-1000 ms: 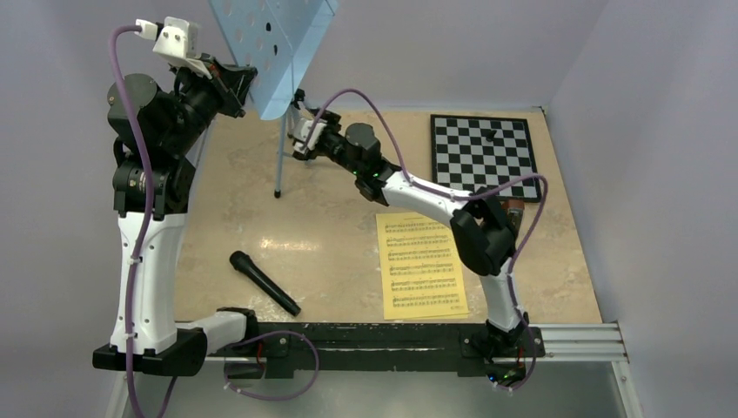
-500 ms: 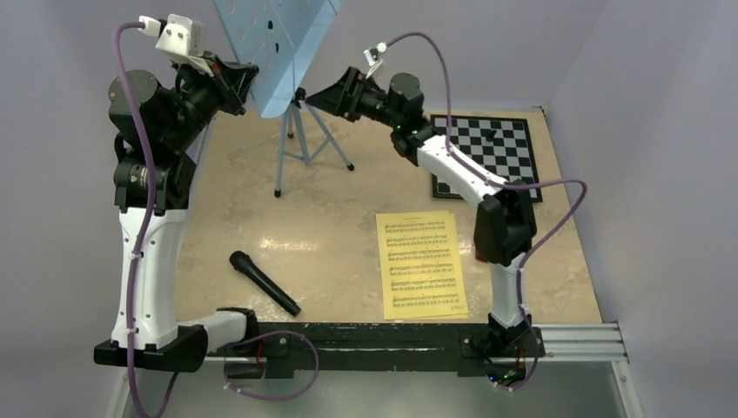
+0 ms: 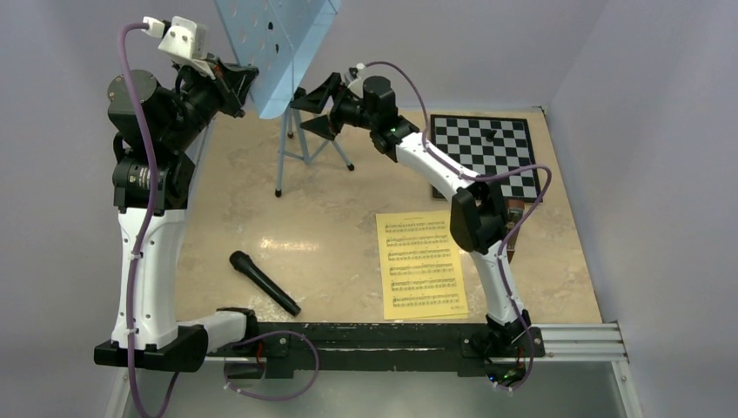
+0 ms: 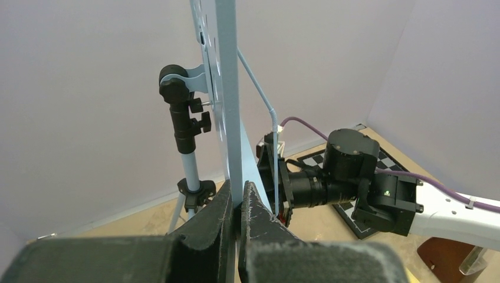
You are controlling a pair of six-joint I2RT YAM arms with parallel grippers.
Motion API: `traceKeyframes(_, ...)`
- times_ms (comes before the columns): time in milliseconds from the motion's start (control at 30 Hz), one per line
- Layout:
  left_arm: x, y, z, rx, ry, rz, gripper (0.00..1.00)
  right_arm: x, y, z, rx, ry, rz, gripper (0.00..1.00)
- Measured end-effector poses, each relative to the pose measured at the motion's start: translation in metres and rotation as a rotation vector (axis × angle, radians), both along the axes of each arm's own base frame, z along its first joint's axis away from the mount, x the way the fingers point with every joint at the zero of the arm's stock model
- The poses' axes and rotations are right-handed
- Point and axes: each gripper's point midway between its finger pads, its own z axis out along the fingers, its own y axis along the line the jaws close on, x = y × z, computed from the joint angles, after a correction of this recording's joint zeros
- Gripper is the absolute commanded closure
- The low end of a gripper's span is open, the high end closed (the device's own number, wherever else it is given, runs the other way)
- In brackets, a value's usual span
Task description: Pack up the instrument practice props
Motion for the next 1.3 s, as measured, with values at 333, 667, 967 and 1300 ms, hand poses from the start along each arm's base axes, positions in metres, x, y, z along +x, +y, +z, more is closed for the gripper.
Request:
traceKeyframes(333, 0.000, 0.001, -0.001, 0.027, 0.015, 0.001, 1.00, 0.014, -0.002, 0.056, 0.087, -0.043, -0.070, 0.31)
traceKeyframes(667, 0.003, -0.001, 0.000, 0.046, 0.017, -0.009, 1.00, 0.031, 0.004, 0.007, 0.023, 0.097, -0.120, 0.37)
traceKeyframes(967, 0.000, -0.001, -0.002, 0.060, 0.025, -0.013, 1.00, 0.045, 0.004, 0.000, 0.016, 0.098, -0.175, 0.43)
traceKeyframes(1300, -0.001, -0.001, -0.005, 0.069, 0.033, -0.016, 1.00, 0.056, 0.005, 0.002, 0.018, 0.073, -0.214, 0.51)
